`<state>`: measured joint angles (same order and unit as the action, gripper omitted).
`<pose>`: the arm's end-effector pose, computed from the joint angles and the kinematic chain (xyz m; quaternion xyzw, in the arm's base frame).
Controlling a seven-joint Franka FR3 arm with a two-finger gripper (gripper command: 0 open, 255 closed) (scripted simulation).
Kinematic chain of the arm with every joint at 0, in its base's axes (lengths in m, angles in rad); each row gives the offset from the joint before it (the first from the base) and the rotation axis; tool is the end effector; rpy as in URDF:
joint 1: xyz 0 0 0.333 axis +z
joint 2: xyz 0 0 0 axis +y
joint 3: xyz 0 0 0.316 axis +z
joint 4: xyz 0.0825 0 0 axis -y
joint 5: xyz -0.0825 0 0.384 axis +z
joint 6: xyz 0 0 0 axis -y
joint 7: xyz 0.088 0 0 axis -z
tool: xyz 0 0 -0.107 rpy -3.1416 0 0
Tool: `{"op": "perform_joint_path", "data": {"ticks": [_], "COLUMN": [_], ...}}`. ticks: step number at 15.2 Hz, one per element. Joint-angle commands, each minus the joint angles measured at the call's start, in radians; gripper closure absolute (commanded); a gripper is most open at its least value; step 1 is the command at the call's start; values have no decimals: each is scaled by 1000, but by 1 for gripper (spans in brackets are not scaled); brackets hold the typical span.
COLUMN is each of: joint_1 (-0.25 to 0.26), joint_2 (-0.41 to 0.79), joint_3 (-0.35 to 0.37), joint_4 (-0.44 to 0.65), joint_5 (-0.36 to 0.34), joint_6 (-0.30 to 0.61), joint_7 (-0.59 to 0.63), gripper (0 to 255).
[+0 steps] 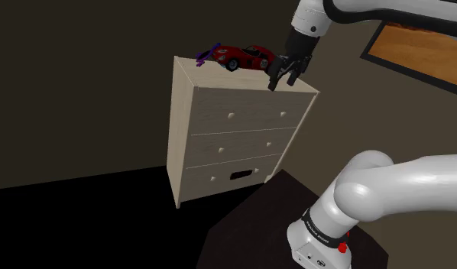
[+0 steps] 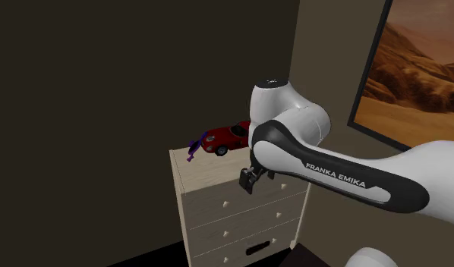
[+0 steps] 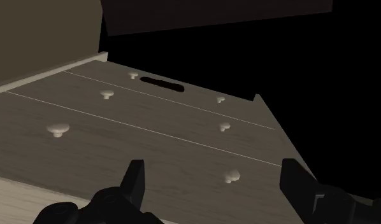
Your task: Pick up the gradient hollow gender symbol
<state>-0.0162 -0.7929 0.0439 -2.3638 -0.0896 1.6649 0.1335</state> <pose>0.3145 0.0041 0.5981 0.9955 -0.0564 0.0510 0.0567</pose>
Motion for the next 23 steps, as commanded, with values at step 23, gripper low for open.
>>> {"op": "perform_joint_path", "data": {"ticks": [23], "joint_1": [-46], "joint_2": [745], "joint_3": [141], "joint_4": [547], "joint_5": [-148], "joint_6": [368], "joint_7": [292], "gripper": [0]}}
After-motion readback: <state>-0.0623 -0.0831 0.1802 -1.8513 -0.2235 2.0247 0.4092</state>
